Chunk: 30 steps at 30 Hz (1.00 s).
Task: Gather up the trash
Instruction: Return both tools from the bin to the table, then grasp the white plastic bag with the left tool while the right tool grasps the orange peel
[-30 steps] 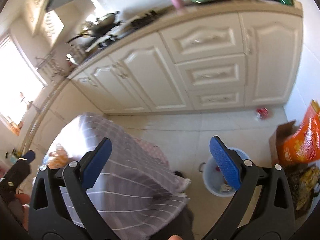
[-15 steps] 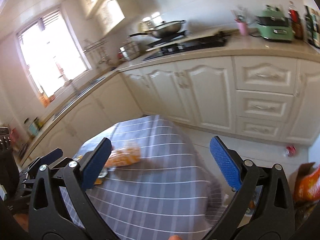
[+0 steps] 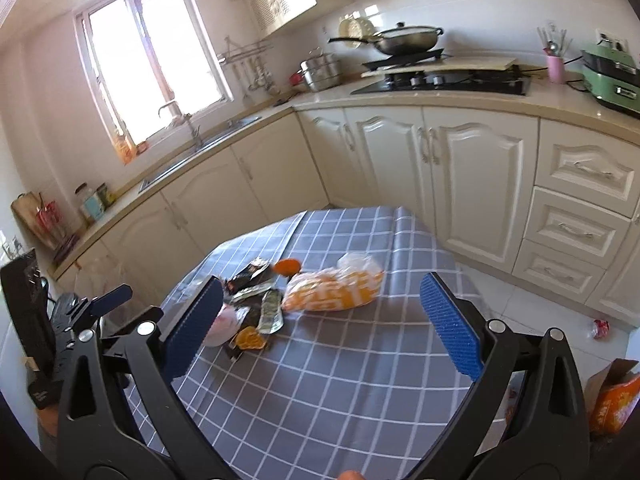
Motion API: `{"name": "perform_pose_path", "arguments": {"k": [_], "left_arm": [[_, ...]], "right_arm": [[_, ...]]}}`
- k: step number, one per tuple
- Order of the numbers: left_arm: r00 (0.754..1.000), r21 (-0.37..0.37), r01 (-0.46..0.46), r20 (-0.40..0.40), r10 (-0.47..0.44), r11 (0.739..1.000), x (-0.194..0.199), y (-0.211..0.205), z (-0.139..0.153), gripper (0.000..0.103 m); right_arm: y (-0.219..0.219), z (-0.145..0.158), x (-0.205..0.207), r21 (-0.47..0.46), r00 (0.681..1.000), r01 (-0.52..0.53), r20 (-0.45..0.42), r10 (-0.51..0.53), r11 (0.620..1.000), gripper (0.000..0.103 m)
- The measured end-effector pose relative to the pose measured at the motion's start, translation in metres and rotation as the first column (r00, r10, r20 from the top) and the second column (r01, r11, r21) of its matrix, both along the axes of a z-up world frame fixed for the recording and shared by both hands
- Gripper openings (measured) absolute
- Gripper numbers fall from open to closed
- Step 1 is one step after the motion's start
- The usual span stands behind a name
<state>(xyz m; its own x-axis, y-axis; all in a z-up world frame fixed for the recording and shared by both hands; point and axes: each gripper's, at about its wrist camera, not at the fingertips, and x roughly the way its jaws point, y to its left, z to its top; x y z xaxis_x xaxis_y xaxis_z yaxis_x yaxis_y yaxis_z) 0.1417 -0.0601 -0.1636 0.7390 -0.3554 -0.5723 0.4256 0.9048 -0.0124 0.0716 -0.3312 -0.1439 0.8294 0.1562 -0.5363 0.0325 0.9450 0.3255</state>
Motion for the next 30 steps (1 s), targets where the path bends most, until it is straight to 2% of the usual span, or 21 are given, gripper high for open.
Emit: {"name": "perform_pose_path", "arguments": {"k": [6,12,15,16,17,18,19,20,26,28,30], "left_arm": [[1.0,0.12,-0.005,-0.03,0.009,0.993,0.021,0.008,-0.043,0.097],[0.999,0.147,-0.016,-0.038,0.022,0.989,0.051,0.002,-0.067,0.097],[0.998,0.175,0.043,-0.047,-0.035,0.984,0.061,-0.007,-0.08,0.096],[0.997,0.174,0.062,-0.064,-0.051,0.983,0.064,-0.008,-0.084,0.095],[0.995,0.165,0.069,-0.08,-0.056,0.984,0.066,-0.009,-0.087,0.072],[0.991,0.145,0.079,-0.116,-0.063,0.986,0.071,-0.007,-0.092,0.064],[0.99,0.126,0.081,-0.128,-0.065,0.989,0.073,-0.005,-0.093,0.063],[0.99,0.104,0.084,-0.124,-0.071,0.991,0.071,-0.001,-0.091,0.058],[0.992,0.039,0.05,-0.121,-0.045,0.998,0.063,0.018,-0.086,0.052],[0.993,0.006,0.006,-0.122,-0.005,1.0,0.059,0.033,-0.082,0.052],[0.992,-0.02,-0.028,-0.121,0.026,0.999,0.057,0.046,-0.079,0.052]], "right_arm": [[0.023,-0.027,0.015,0.001,0.997,-0.039,-0.072,0.039,0.999,0.097],[0.037,-0.051,0.029,-0.01,0.986,-0.075,-0.153,0.073,0.997,0.097],[0.045,-0.06,0.035,-0.022,0.979,-0.098,-0.183,0.092,0.995,0.097],[0.046,-0.063,0.037,-0.022,0.976,-0.106,-0.193,0.1,0.994,0.097],[0.05,-0.069,0.04,-0.023,0.972,-0.121,-0.206,0.114,0.992,0.097],[0.053,-0.073,0.042,-0.025,0.968,-0.135,-0.216,0.127,0.991,0.097],[0.058,-0.078,0.046,-0.031,0.963,-0.154,-0.229,0.143,0.988,0.097],[0.061,-0.081,0.048,-0.034,0.96,-0.165,-0.236,0.153,0.986,0.097],[0.098,-0.11,0.071,-0.05,0.92,-0.289,-0.292,0.263,0.956,0.096],[0.111,-0.117,0.079,-0.06,0.906,-0.329,-0.302,0.297,0.942,0.086],[0.123,-0.121,0.087,-0.073,0.896,-0.358,-0.305,0.321,0.931,0.082]]}}
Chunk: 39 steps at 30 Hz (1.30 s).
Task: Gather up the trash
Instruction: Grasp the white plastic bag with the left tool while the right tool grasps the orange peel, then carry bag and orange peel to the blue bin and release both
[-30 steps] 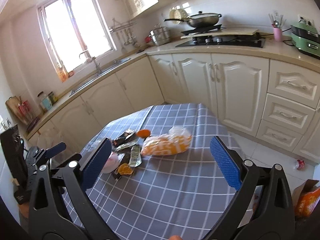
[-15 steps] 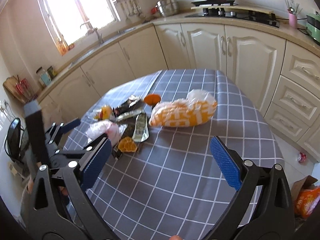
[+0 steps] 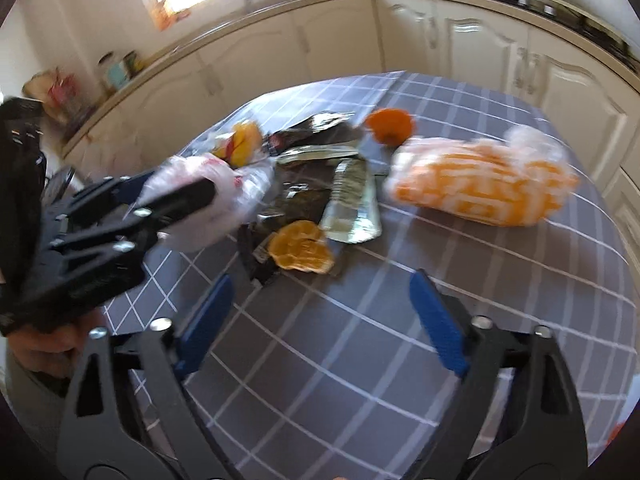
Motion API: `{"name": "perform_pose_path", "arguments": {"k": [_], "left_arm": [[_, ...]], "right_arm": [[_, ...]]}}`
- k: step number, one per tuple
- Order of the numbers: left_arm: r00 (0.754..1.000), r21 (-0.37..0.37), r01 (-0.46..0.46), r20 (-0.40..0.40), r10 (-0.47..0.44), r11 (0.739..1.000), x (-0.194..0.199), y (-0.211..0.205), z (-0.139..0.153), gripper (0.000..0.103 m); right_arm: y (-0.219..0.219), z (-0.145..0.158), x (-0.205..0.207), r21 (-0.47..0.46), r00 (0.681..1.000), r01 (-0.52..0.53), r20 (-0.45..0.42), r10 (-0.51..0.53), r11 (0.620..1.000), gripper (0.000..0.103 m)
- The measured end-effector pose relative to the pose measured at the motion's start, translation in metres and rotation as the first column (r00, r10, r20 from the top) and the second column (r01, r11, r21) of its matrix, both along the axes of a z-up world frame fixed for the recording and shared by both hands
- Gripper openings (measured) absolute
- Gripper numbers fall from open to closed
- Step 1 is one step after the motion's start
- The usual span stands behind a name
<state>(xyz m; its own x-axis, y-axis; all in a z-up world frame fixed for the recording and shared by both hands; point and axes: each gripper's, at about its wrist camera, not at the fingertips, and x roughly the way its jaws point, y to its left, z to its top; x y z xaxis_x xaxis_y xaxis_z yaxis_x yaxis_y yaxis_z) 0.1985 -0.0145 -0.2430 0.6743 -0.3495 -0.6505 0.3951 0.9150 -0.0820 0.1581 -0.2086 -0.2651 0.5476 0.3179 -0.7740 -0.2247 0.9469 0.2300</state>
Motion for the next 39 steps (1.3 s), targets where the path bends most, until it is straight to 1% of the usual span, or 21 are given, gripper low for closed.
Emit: {"name": "perform_pose_path", "arguments": {"k": [1,3,4,5,6,8,9,11,13,15,18,19,20,21,24,25,26,27,32,36,39], "left_arm": [[1.0,-0.008,-0.012,0.0,0.012,1.0,-0.003,0.006,0.001,0.052],[0.999,-0.019,-0.033,-0.004,0.033,0.999,-0.007,0.016,0.002,0.052],[0.999,-0.022,-0.041,-0.006,0.041,0.999,-0.007,0.019,0.003,0.052],[0.999,-0.023,-0.049,-0.009,0.049,0.999,-0.008,0.022,0.002,0.052],[0.998,-0.026,-0.059,-0.015,0.059,0.998,-0.009,0.027,0.001,0.052],[0.997,-0.044,-0.074,-0.026,0.073,0.996,-0.011,0.034,0.0,0.052],[0.997,-0.049,-0.078,-0.028,0.077,0.996,-0.013,0.036,0.0,0.052],[0.996,-0.055,-0.082,-0.029,0.081,0.995,-0.016,0.038,0.001,0.052],[0.996,-0.062,-0.081,-0.03,0.079,0.995,-0.018,0.039,0.001,0.052],[0.997,-0.068,-0.077,-0.031,0.075,0.995,-0.021,0.04,0.001,0.052],[0.997,-0.067,-0.074,-0.032,0.072,0.995,-0.023,0.038,0.0,0.052],[0.997,-0.069,-0.073,-0.034,0.071,0.995,-0.023,0.037,0.0,0.052],[0.997,-0.072,-0.072,-0.035,0.07,0.995,-0.023,0.038,0.0,0.052],[0.997,-0.075,-0.07,-0.036,0.067,0.995,-0.024,0.037,0.001,0.052],[0.997,-0.074,-0.069,-0.038,0.066,0.995,-0.026,0.037,0.0,0.052],[0.997,-0.073,-0.07,-0.039,0.067,0.995,-0.026,0.037,0.0,0.052],[0.997,-0.073,-0.071,-0.04,0.068,0.995,-0.026,0.037,0.0,0.052],[0.997,-0.072,-0.072,-0.04,0.069,0.995,-0.027,0.037,0.0,0.052],[0.997,-0.076,-0.07,-0.04,0.067,0.995,-0.028,0.037,0.001,0.052],[0.998,-0.08,-0.058,-0.029,0.056,0.995,-0.031,0.033,0.007,0.052],[0.999,-0.085,-0.036,-0.008,0.036,0.996,-0.038,0.023,0.019,0.052]], "right_arm": [[0.004,-0.003,0.004,-0.008,1.0,-0.011,0.0,0.011,1.0,0.08],[0.011,-0.008,0.011,-0.026,1.0,-0.029,-0.001,0.029,0.999,0.074],[0.012,-0.011,0.013,-0.027,0.999,-0.033,-0.004,0.033,0.999,0.067],[0.014,-0.012,0.016,-0.027,0.999,-0.037,-0.006,0.037,0.999,0.063],[0.015,-0.013,0.018,-0.033,0.999,-0.04,0.002,0.04,0.999,0.062],[0.016,-0.014,0.019,-0.034,0.999,-0.047,0.009,0.047,0.998,0.058],[0.016,-0.014,0.02,-0.03,0.999,-0.052,0.008,0.053,0.998,0.051],[0.015,-0.014,0.019,-0.01,0.997,-0.072,0.0,0.072,0.997,0.032],[0.012,-0.013,0.015,0.0,0.996,-0.085,-0.007,0.085,0.996,0.028],[0.01,-0.013,0.012,0.008,0.996,-0.086,-0.001,0.086,0.996,0.028],[0.005,-0.013,0.012,0.052,0.997,-0.07,-0.014,0.07,0.996,0.029],[0.005,-0.012,0.014,0.063,0.997,-0.073,-0.014,0.074,0.995,0.034],[0.005,-0.011,0.015,0.063,0.997,-0.073,-0.012,0.074,0.995,0.05],[0.005,-0.011,0.016,0.057,0.997,-0.072,-0.003,0.072,0.996,0.052],[0.007,-0.013,0.023,0.087,0.997,-0.081,-0.011,0.082,0.993,0.052],[0.008,-0.014,0.023,0.085,0.996,-0.084,-0.009,0.085,0.993,0.05],[0.01,-0.013,0.024,0.073,0.996,-0.086,-0.005,0.087,0.994,0.041],[0.011,-0.014,0.024,0.046,0.996,-0.087,-0.002,0.088,0.995,0.037],[0.009,-0.01,0.012,0.043,0.994,-0.106,0.01,0.105,0.993,0.036],[-0.004,0.003,-0.008,0.077,0.996,-0.084,0.049,0.081,0.993,0.036],[-0.022,0.019,-0.022,0.12,0.995,-0.057,0.084,0.047,0.991,0.036]]}}
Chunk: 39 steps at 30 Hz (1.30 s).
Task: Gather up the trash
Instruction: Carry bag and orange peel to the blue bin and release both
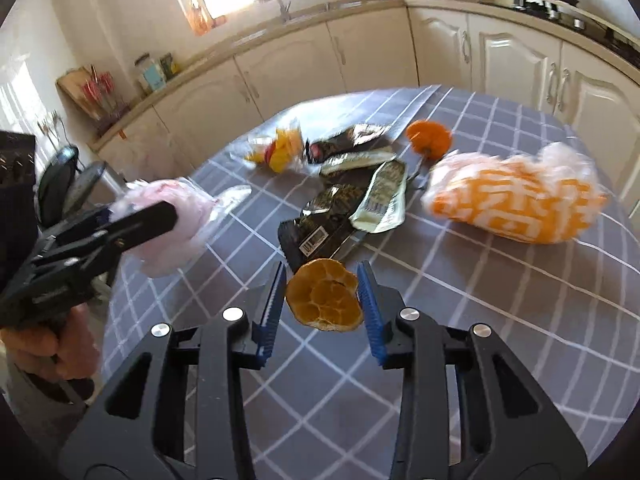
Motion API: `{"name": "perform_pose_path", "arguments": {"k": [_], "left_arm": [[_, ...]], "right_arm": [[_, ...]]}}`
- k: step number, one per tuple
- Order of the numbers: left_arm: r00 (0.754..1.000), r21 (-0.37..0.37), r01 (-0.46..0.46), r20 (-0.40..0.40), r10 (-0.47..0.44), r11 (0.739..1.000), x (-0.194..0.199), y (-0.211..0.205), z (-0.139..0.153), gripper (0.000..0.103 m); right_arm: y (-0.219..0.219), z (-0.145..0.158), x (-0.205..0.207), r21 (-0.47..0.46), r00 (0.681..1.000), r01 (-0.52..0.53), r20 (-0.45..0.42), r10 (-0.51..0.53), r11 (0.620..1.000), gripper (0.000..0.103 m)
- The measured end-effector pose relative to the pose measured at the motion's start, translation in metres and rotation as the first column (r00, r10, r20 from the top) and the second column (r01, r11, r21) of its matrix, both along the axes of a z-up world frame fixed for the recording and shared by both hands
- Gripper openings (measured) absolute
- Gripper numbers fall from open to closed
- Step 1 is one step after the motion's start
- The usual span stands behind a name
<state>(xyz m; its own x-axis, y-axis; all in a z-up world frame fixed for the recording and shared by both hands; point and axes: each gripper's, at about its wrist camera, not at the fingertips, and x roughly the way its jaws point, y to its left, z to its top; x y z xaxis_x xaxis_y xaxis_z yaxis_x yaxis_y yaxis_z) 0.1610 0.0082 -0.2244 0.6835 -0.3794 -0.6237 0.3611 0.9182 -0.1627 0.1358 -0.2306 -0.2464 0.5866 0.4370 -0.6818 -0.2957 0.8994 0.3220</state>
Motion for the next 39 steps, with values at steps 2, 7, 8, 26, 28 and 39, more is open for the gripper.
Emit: {"name": "perform_pose_path", "arguments": {"k": [2,7,8,26,28,39], "left_arm": [[1.0,-0.01,0.023,0.017,-0.023,1.0,-0.005,-0.012,0.01,0.052],[0.995,-0.026,0.093,0.045,-0.091,0.995,-0.012,-0.051,0.032,0.052],[0.992,-0.027,0.117,0.051,-0.115,0.993,-0.014,-0.066,0.037,0.052],[0.782,0.018,0.623,-0.03,-0.622,0.782,-0.077,-0.38,0.024,0.052],[0.752,0.016,0.657,-0.071,-0.655,0.753,-0.087,-0.413,0.011,0.052],[0.68,0.115,0.716,-0.337,-0.651,0.689,-0.104,-0.55,-0.089,0.052]], "right_arm": [[-0.016,0.011,-0.008,0.023,0.999,0.032,0.022,-0.032,0.999,0.036],[-0.079,0.031,-0.032,0.082,0.985,0.158,0.064,-0.163,0.984,0.036],[-0.093,0.033,-0.037,0.093,0.979,0.185,0.067,-0.192,0.978,0.036],[-0.4,-0.022,-0.213,0.18,0.624,0.775,-0.074,-0.778,0.606,0.036],[-0.418,-0.041,-0.221,0.182,0.588,0.805,-0.117,-0.801,0.564,0.036],[-0.477,-0.138,-0.228,0.208,0.475,0.879,-0.333,-0.814,0.428,0.036]]}}
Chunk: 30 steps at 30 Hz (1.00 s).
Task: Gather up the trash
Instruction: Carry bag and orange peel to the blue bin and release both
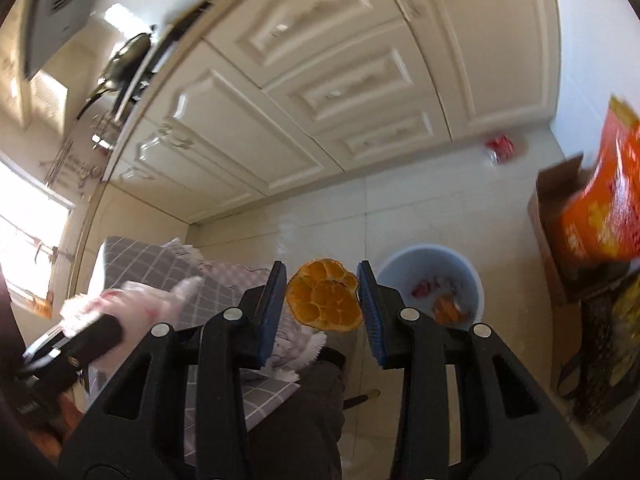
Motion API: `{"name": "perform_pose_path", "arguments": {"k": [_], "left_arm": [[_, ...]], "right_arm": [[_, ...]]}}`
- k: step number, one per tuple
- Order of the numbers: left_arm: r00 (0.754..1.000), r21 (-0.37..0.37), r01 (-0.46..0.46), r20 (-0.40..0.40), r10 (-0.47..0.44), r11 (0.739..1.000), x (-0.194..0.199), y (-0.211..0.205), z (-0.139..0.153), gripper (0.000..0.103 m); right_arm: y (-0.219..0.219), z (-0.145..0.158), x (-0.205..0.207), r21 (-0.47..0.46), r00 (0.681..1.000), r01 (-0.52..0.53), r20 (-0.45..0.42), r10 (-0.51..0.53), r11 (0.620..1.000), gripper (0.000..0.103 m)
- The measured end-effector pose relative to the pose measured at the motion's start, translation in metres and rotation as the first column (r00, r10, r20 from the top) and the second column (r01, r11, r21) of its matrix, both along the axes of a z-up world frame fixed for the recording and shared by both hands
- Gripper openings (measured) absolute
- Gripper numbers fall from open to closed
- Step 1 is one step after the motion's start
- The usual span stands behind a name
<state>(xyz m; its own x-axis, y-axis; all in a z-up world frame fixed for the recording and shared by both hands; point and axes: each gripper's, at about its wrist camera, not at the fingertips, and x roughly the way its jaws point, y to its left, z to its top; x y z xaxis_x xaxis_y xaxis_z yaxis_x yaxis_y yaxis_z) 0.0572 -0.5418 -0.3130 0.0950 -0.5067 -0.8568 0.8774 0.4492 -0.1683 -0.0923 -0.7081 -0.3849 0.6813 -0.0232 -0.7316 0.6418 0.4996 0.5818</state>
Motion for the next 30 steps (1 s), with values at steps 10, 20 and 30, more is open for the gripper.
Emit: {"name": "perform_pose_path", "arguments": {"k": [10,20,30], "left_arm": [[0.997,0.192,0.027,-0.076,-0.012,0.981,0.007,-0.064,-0.076,0.055],[0.994,0.236,-0.029,-0.097,0.054,0.971,0.025,-0.067,-0.092,0.088],[0.999,0.131,-0.041,-0.018,0.043,0.991,0.018,-0.046,-0.038,0.091]], "right_arm": [[-0.033,-0.061,0.009,0.179,0.996,0.08,-0.041,-0.074,0.981,0.038],[-0.04,-0.075,-0.008,0.192,0.982,0.18,-0.087,-0.166,0.965,0.097],[-0.025,-0.047,-0.014,0.129,0.98,0.183,-0.095,-0.172,0.975,0.097]]}}
